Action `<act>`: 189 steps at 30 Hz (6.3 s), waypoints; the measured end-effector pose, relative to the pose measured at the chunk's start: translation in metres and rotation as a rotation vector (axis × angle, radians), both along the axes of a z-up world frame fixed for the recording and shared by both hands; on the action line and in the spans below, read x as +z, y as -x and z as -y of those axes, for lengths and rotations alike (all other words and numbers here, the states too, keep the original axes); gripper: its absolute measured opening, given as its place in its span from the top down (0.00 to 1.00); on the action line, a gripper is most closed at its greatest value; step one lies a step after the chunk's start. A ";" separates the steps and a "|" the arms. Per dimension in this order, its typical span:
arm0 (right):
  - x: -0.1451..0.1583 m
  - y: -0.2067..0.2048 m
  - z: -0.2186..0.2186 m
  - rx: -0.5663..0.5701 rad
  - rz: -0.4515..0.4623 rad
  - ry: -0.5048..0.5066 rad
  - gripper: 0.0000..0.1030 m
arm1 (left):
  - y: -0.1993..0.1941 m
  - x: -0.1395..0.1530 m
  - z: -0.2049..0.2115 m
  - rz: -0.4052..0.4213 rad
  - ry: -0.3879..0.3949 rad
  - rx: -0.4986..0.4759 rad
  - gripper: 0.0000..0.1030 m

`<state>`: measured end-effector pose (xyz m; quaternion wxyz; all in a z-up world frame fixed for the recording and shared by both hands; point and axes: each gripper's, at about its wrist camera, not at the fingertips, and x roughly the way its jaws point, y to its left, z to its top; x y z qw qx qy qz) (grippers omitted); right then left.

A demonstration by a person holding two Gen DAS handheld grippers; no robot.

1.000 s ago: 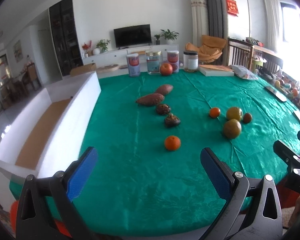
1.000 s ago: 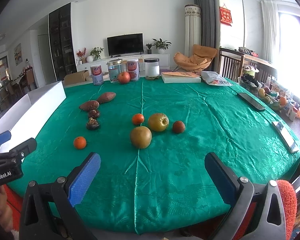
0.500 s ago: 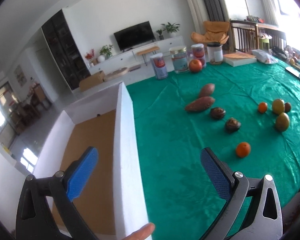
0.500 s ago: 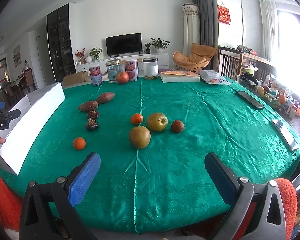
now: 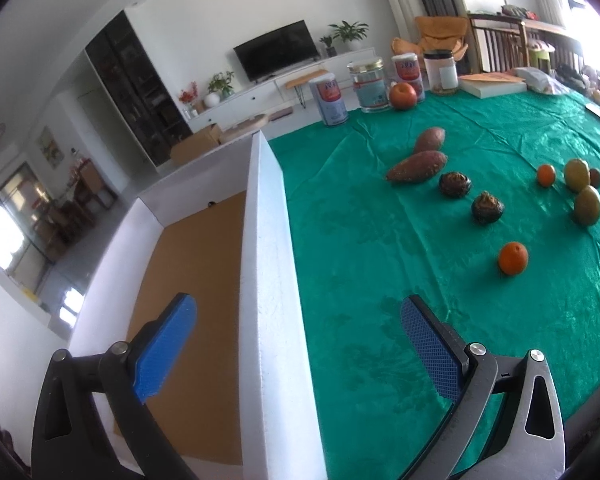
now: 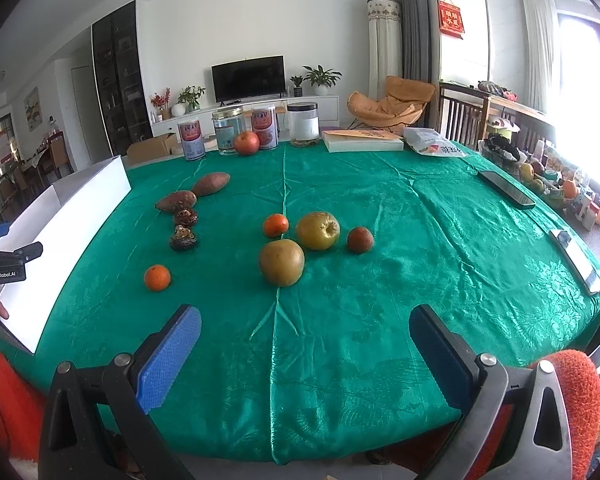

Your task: Organize fruits

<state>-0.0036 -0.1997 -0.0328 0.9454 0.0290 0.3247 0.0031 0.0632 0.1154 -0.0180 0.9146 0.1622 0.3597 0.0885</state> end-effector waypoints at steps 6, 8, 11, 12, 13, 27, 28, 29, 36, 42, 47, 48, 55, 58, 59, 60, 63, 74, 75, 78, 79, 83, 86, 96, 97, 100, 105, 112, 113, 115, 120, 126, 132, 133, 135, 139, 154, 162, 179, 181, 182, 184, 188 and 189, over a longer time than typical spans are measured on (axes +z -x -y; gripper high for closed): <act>-0.002 -0.001 0.008 -0.021 -0.008 -0.023 0.00 | 0.003 0.004 -0.008 -0.014 0.031 0.042 0.01; -0.003 -0.001 0.009 -0.023 -0.015 -0.030 0.00 | 0.007 0.011 -0.010 0.024 0.054 0.084 0.01; -0.004 -0.002 0.009 -0.021 -0.021 -0.034 0.00 | 0.017 0.032 -0.004 0.117 0.124 0.144 0.01; -0.005 -0.003 0.009 -0.018 -0.024 -0.036 0.00 | 0.022 0.038 0.001 0.150 0.153 0.153 0.01; -0.006 -0.004 0.009 -0.014 -0.028 -0.038 0.00 | 0.026 0.043 0.007 0.175 0.189 0.148 0.01; -0.062 -0.039 0.009 0.059 -0.225 0.007 0.00 | 0.007 -0.080 0.118 -0.219 0.333 -0.034 0.01; -0.064 -0.041 0.008 0.057 -0.228 0.017 0.00 | 0.007 -0.085 0.119 -0.223 0.343 -0.025 0.01; -0.066 -0.043 0.008 0.056 -0.233 0.026 0.00 | 0.007 -0.089 0.119 -0.225 0.344 -0.018 0.01; -0.088 -0.052 0.006 0.038 -0.300 0.057 0.00 | 0.010 -0.102 0.114 -0.226 0.370 0.002 0.01; -0.094 -0.050 0.007 0.036 -0.285 0.055 0.00 | 0.012 -0.104 0.112 -0.196 0.364 -0.016 0.00; -0.095 -0.050 0.006 0.036 -0.275 0.057 0.00 | 0.012 -0.104 0.111 -0.195 0.365 -0.018 0.00; -0.095 -0.050 0.006 0.036 -0.273 0.058 0.00 | 0.012 -0.104 0.111 -0.195 0.365 -0.019 0.00; -0.094 -0.050 0.005 0.035 -0.270 0.057 0.00 | 0.011 -0.104 0.112 -0.206 0.363 -0.017 0.00; -0.094 -0.050 0.005 0.033 -0.269 0.057 0.00 | 0.011 -0.104 0.112 -0.210 0.363 -0.016 0.00; -0.094 -0.050 0.005 0.032 -0.268 0.056 0.00 | 0.011 -0.104 0.111 -0.211 0.363 -0.016 0.00; -0.094 -0.050 0.005 0.031 -0.268 0.056 0.00 | 0.011 -0.104 0.111 -0.212 0.363 -0.016 0.00; -0.094 -0.049 0.005 0.029 -0.265 0.055 0.00 | 0.011 -0.104 0.111 -0.215 0.362 -0.018 0.00; -0.094 -0.049 0.005 0.029 -0.264 0.055 0.00 | 0.011 -0.104 0.112 -0.214 0.361 -0.019 0.00; -0.094 -0.049 0.005 0.029 -0.264 0.055 0.00 | 0.011 -0.104 0.112 -0.214 0.361 -0.019 0.00; -0.094 -0.049 0.005 0.029 -0.264 0.055 0.00 | 0.011 -0.104 0.112 -0.214 0.361 -0.018 0.00; -0.094 -0.049 0.005 0.029 -0.264 0.055 0.00 | 0.011 -0.104 0.112 -0.214 0.361 -0.018 0.00; -0.094 -0.049 0.005 0.029 -0.264 0.055 0.00 | 0.011 -0.104 0.112 -0.214 0.361 -0.018 0.00; -0.094 -0.049 0.005 0.029 -0.264 0.055 0.00 | 0.011 -0.104 0.112 -0.214 0.361 -0.018 0.00; -0.095 -0.049 0.005 0.029 -0.264 0.055 0.00 | 0.011 -0.104 0.112 -0.215 0.360 -0.017 0.00; -0.095 -0.049 0.005 0.029 -0.264 0.054 0.00 | 0.011 -0.104 0.112 -0.215 0.360 -0.017 0.00; -0.095 -0.049 0.005 0.029 -0.264 0.054 0.00 | 0.011 -0.104 0.112 -0.215 0.360 -0.017 0.00; -0.094 -0.049 0.005 0.029 -0.264 0.054 0.00 | 0.011 -0.104 0.112 -0.214 0.360 -0.017 0.00; -0.095 -0.049 0.005 0.029 -0.264 0.054 0.00 | 0.011 -0.104 0.112 -0.215 0.360 -0.016 0.00; -0.095 -0.049 0.005 0.029 -0.264 0.054 0.00 | 0.011 -0.104 0.112 -0.215 0.360 -0.016 0.00; -0.095 -0.049 0.005 0.029 -0.264 0.054 0.00 | 0.011 -0.104 0.112 -0.215 0.360 -0.016 0.00; -0.094 -0.050 0.006 0.027 -0.268 0.052 0.00 | 0.010 -0.104 0.112 -0.215 0.359 -0.016 0.00; -0.094 -0.048 0.006 0.016 -0.268 0.051 0.00 | 0.012 -0.105 0.112 -0.208 0.361 -0.021 0.00; -0.094 -0.048 0.006 0.017 -0.263 0.051 0.00 | 0.012 -0.106 0.108 -0.210 0.364 -0.047 0.00; -0.094 -0.048 0.006 0.017 -0.263 0.051 0.00 | 0.005 -0.103 0.109 -0.220 0.376 -0.066 0.01; -0.094 -0.047 0.006 0.018 -0.262 0.051 0.00 | -0.012 -0.094 0.111 -0.220 0.419 -0.108 0.01; -0.091 -0.049 0.011 0.035 -0.280 0.029 0.00 | -0.047 -0.082 0.125 -0.198 0.408 -0.164 0.01; -0.028 -0.158 0.087 0.321 -0.251 -0.078 0.38 | -0.052 -0.072 0.105 -0.200 0.435 -0.145 0.68; -0.048 -0.246 0.027 0.463 -0.437 0.043 0.54 | -0.033 -0.040 0.086 -0.179 0.505 -0.139 0.68; -0.063 -0.270 -0.012 0.525 -0.729 0.324 0.47 | -0.009 -0.008 0.025 -0.120 0.583 -0.030 0.68; -0.068 -0.272 -0.011 0.512 -0.739 0.333 0.49 | -0.009 -0.009 0.024 -0.128 0.591 -0.023 0.68; -0.067 -0.270 -0.012 0.508 -0.733 0.327 0.50 | -0.009 -0.009 0.023 -0.130 0.593 -0.020 0.68; -0.060 -0.266 -0.015 0.497 -0.716 0.314 0.50 | -0.006 -0.003 0.018 -0.129 0.600 -0.016 0.68; -0.003 -0.253 -0.046 0.520 -0.588 0.197 0.50 | 0.002 0.032 -0.017 -0.066 0.625 0.016 0.68; 0.017 -0.245 -0.065 0.565 -0.543 0.151 0.50 | 0.004 0.042 -0.030 -0.042 0.610 0.045 0.68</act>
